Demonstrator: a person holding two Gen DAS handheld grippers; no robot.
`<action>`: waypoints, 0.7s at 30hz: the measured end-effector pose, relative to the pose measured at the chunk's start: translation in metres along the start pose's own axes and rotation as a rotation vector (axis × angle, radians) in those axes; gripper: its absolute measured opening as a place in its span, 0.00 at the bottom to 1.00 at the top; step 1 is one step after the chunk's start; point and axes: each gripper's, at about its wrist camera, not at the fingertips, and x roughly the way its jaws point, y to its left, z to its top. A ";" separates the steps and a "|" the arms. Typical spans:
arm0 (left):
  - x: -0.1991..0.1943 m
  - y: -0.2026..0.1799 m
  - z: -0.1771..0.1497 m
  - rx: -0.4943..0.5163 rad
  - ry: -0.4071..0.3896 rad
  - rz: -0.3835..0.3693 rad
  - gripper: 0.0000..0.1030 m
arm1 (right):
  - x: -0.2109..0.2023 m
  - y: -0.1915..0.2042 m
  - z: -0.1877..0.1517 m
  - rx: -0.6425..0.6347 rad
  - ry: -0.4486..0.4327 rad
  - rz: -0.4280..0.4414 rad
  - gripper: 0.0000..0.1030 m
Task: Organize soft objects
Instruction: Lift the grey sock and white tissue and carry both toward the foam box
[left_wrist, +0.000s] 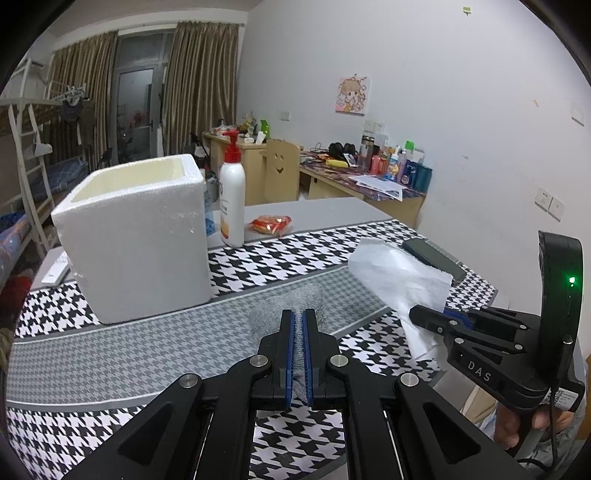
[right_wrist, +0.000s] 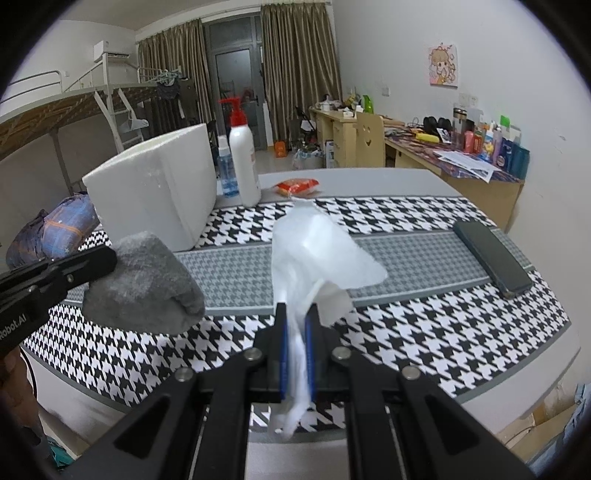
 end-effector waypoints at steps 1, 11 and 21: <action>-0.001 0.001 0.002 0.000 -0.004 0.003 0.05 | 0.000 0.000 0.002 0.000 -0.008 0.004 0.10; -0.008 0.008 0.015 0.007 -0.029 0.015 0.05 | 0.003 0.008 0.017 -0.016 -0.031 0.031 0.10; -0.016 0.010 0.025 0.026 -0.062 0.028 0.05 | -0.004 0.012 0.023 -0.026 -0.059 0.047 0.10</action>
